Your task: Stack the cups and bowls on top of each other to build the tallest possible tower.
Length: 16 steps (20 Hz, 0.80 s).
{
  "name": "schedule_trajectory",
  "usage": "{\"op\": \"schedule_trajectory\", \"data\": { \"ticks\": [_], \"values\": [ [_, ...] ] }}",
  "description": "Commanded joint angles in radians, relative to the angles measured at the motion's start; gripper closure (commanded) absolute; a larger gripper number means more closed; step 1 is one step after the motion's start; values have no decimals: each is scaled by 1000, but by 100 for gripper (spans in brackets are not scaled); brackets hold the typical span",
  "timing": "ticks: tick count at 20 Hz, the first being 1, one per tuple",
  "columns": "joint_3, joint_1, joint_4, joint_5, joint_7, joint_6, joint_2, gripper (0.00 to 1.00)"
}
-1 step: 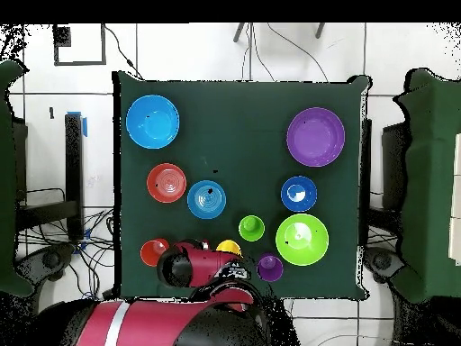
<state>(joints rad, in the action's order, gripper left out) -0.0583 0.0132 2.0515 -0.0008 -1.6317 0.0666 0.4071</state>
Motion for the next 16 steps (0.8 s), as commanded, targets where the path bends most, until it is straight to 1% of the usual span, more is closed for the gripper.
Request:
{"op": "schedule_trajectory", "data": {
  "ticks": [1,6,11,16],
  "values": [
    [46,36,-237,82,-207,127,-135,0],
    [56,44,-261,87,-215,100,-137,0],
    [50,40,-302,86,-191,56,-136,0],
    [56,48,-346,75,-170,36,-150,0]
  ]
}}
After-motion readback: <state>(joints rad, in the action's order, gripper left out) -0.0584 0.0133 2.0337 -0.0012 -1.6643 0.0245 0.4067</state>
